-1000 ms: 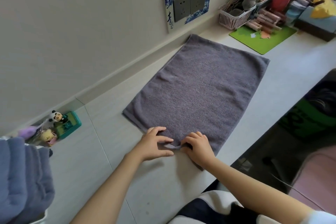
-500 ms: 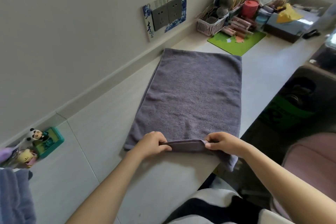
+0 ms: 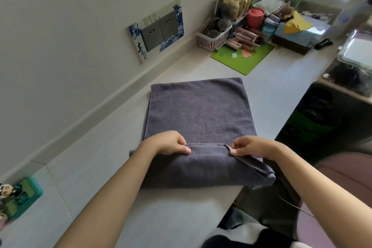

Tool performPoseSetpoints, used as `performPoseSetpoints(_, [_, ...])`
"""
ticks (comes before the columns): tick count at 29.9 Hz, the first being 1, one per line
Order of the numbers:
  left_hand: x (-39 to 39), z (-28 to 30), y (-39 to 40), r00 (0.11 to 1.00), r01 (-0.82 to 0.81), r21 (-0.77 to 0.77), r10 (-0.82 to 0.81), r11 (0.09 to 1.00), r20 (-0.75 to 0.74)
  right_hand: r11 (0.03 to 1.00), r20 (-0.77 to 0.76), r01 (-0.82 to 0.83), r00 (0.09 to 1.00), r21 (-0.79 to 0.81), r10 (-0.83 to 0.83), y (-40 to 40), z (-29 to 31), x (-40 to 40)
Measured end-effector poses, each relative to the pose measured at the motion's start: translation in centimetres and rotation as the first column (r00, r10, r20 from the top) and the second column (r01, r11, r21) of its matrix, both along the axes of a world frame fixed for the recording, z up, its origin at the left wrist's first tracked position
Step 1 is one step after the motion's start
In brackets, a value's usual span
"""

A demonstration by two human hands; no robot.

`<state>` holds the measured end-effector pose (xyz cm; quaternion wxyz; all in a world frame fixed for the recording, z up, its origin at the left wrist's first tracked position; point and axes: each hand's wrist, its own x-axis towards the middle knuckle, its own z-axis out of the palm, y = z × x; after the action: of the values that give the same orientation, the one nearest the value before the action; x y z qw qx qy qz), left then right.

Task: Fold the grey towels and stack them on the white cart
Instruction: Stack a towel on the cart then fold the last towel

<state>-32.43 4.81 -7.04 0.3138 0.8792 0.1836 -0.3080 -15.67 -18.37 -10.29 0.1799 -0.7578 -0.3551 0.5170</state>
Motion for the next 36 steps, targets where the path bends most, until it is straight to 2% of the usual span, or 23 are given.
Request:
performPoseSetpoints(5, [5.2, -2.0, 2.0, 0.990, -0.088, 0.233, 0.058, 0.968, 0.131, 0.996, 0.330, 0.063, 0.941, 0.062, -0.080, 4.3, -0.6, 3.7])
performPoseSetpoints(8, [5.6, -4.5, 2.7, 0.999, -0.047, 0.359, 0.038, 0.932, 0.033, 0.994, 0.408, 0.076, 0.907, 0.084, -0.104, 5.5, -2.1, 4.0])
performPoseSetpoints(10, [5.9, -5.7, 3.4, 0.999, 0.005, 0.407, 0.012, 0.913, -0.040, 1.000, 0.441, -0.007, 0.898, 0.005, 0.004, 5.9, -3.1, 4.3])
performPoseSetpoints(13, [5.4, -5.5, 4.3, 0.993, 0.096, 0.360, -0.065, 0.928, -0.097, 0.977, 0.620, -0.181, 0.756, -0.108, 0.209, 6.3, -3.7, 4.4])
performPoseSetpoints(14, [5.0, -5.2, 4.8, 0.992, 0.098, 0.330, -0.066, 0.939, -0.108, 0.977, 0.658, -0.198, 0.725, -0.086, 0.204, 6.0, -3.6, 4.3])
performPoseSetpoints(18, [4.2, -5.1, 7.9, 0.996, 0.013, 0.297, 0.014, 0.955, -0.089, 0.978, 0.719, -0.190, 0.691, 0.084, 0.072, 6.0, -5.0, 5.2])
performPoseSetpoints(21, [4.8, -6.3, 8.7, 0.996, -0.034, 0.352, 0.059, 0.935, -0.060, 0.978, 0.751, -0.181, 0.659, 0.102, 0.044, 7.1, -5.9, 6.3])
performPoseSetpoints(24, [5.1, -7.2, 8.9, 0.998, -0.034, 0.415, 0.049, 0.909, -0.026, 0.982, 0.771, -0.106, 0.634, 0.159, -0.056, 8.2, -6.5, 6.5])
performPoseSetpoints(26, [5.0, -7.4, 8.6, 1.000, -0.026, 0.493, 0.031, 0.870, -0.003, 0.990, 0.814, -0.081, 0.579, 0.115, -0.048, 8.3, -7.0, 6.1])
performPoseSetpoints(27, [5.0, -7.7, 8.0, 1.000, -0.012, 0.572, 0.003, 0.820, 0.015, 0.991, 0.845, -0.059, 0.530, 0.118, -0.069, 8.2, -7.3, 6.1])
performPoseSetpoints(28, [4.8, -8.3, 7.3, 0.997, -0.039, 0.669, -0.018, 0.742, 0.079, 0.989, 0.873, -0.026, 0.473, 0.145, -0.116, 8.2, -7.4, 6.0])
performPoseSetpoints(29, [4.5, -8.7, 6.5, 0.979, -0.134, 0.739, -0.028, 0.660, 0.203, 0.981, 0.888, -0.023, 0.427, 0.195, -0.167, 8.2, -7.4, 5.8])
performPoseSetpoints(30, [4.3, -9.0, 5.4, 0.942, -0.244, 0.746, -0.032, 0.620, 0.335, 0.967, 0.886, -0.023, 0.407, 0.255, -0.224, 8.0, -7.2, 5.5])
performPoseSetpoints(31, [3.9, -9.5, 4.1, 0.880, -0.351, 0.702, -0.039, 0.620, 0.474, 0.953, 0.873, -0.040, 0.414, 0.301, -0.259, 8.0, -7.4, 4.6])
performPoseSetpoints(32, [3.6, -10.0, 2.5, 0.821, -0.409, 0.634, -0.039, 0.656, 0.570, 0.947, 0.854, -0.072, 0.457, 0.314, -0.249, 7.8, -7.2, 3.4])
performPoseSetpoints(33, [3.2, -10.5, 0.6, 0.799, -0.410, 0.580, -0.030, 0.704, 0.601, 0.935, 0.846, -0.145, 0.486, 0.325, -0.219, 7.6, -7.3, 1.9])
performPoseSetpoints(36, [1.8, -11.8, -3.5, 0.859, -0.298, 0.530, -0.019, 0.794, 0.512, 0.920, 0.798, -0.283, 0.600, 0.272, -0.051, 6.3, -8.2, -2.1])
